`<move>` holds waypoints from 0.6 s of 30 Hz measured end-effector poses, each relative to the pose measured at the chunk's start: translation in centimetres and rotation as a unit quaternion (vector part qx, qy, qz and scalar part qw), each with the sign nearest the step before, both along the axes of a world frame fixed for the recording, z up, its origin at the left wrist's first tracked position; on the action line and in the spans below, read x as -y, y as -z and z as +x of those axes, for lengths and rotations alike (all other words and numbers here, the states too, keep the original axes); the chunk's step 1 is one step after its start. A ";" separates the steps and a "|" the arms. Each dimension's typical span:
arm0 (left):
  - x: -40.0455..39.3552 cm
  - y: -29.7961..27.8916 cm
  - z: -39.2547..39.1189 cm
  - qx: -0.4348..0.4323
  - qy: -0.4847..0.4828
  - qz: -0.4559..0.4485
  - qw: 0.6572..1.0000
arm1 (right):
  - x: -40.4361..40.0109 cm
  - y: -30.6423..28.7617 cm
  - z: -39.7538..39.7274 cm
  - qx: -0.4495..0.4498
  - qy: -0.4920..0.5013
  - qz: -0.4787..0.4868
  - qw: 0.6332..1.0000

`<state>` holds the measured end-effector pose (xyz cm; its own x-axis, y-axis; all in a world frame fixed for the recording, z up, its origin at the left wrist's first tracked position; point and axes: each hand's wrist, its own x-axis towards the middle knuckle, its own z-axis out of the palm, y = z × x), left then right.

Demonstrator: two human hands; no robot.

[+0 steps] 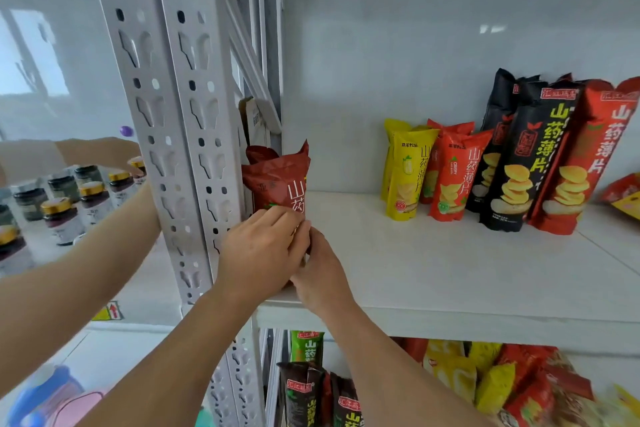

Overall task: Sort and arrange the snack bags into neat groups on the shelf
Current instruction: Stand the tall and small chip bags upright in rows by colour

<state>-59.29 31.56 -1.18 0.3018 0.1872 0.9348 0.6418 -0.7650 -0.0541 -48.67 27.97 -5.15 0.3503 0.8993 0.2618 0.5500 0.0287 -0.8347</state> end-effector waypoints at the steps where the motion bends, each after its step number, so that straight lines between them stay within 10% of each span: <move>1: -0.2 0.0 0.0 0.004 0.005 0.004 1.000 | 0.0 0.1 0.2 -0.002 -0.005 0.000 1.000; 8: -0.6 -0.3 0.7 0.040 0.050 -0.011 0.998 | 0.4 1.2 3.8 -0.019 0.029 0.023 0.999; 18: -1.3 0.0 4.6 0.215 0.115 -0.339 0.909 | 3.3 1.2 8.4 -0.046 0.053 0.036 0.997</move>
<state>-54.71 32.82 -1.13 0.0392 0.7428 0.6684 0.3113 -0.6447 0.6982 -40.25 24.71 -6.35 0.4677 0.8358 0.2876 0.4751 0.0366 -0.8792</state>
